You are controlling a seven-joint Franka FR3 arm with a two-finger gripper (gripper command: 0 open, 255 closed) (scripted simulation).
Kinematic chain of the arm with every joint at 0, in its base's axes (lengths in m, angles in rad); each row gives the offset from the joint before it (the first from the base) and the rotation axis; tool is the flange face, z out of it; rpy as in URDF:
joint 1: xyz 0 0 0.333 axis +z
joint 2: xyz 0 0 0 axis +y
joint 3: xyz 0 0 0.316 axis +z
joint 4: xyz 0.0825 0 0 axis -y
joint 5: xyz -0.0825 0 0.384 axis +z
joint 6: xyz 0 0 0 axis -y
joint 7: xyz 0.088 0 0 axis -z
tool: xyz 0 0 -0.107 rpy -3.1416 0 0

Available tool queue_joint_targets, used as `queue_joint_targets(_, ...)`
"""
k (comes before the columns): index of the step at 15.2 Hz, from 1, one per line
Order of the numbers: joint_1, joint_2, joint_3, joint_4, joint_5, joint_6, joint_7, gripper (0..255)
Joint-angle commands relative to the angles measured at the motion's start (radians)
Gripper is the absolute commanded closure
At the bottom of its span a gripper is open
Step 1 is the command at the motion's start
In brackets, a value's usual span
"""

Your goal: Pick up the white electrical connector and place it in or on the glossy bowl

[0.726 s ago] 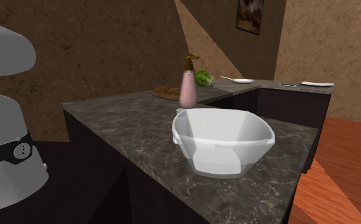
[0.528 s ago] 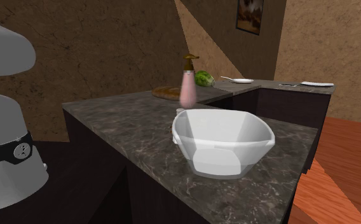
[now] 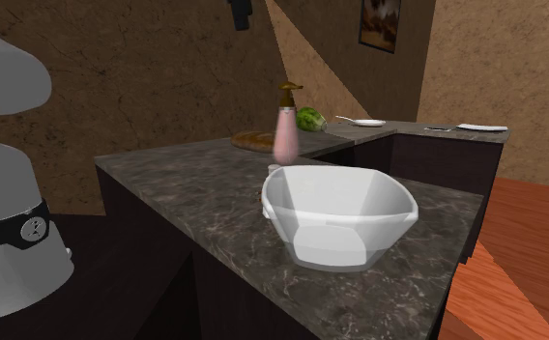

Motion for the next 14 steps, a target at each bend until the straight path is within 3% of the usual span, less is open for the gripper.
queue_joint_targets(1, 0.019, 0.045, 0.015, -0.026, 0.006, 0.065, -0.021, 0)
queue_joint_targets(14, 0.119, 0.403, 0.115, -0.083, 0.007, 0.431, -0.136, 0)
